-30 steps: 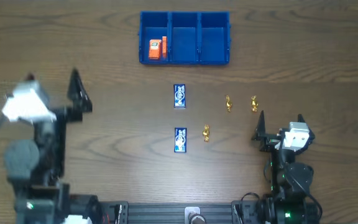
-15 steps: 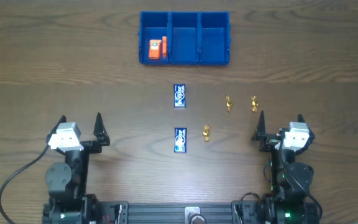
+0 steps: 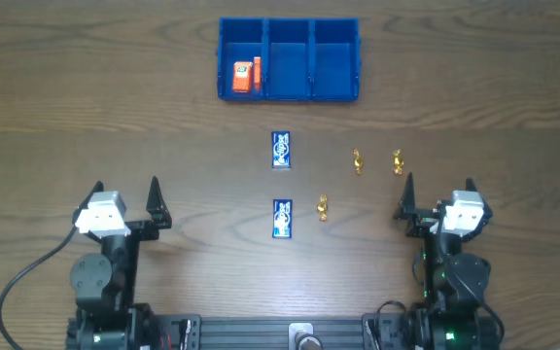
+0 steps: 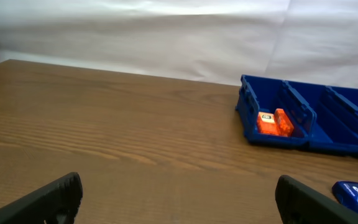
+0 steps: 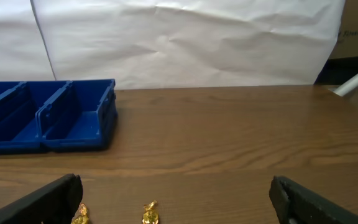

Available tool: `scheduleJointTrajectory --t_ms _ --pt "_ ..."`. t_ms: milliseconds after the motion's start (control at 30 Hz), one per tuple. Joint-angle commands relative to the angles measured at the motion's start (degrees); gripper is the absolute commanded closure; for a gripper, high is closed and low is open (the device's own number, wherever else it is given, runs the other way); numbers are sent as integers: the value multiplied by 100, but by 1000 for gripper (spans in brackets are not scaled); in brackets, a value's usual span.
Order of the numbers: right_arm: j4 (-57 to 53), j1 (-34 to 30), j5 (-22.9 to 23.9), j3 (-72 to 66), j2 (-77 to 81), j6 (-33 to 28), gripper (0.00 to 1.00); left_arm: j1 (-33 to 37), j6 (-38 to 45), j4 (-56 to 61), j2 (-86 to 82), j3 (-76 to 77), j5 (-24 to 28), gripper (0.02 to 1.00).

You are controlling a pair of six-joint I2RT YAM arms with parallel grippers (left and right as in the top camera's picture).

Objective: Sort Candies Into Trays

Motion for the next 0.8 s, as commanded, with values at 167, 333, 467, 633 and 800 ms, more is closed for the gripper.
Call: scheduleJointTrajectory --t_ms 167,333,467,633,800 --pt "-26 -31 11 -13 -33 -83 1 22 83 -251 -31 -76 74 20" --pt "433 -33 -356 0 -17 164 1 22 83 -249 -31 -76 74 20" --pt "216 2 -1543 925 649 975 1 22 81 -249 -31 -76 74 20" --pt "-1451 136 -3241 3292 2428 977 3 22 83 -251 -31 -76 74 20" --pt "-3950 807 -3541 5746 4273 1043 3 22 83 -251 -31 -76 74 20"
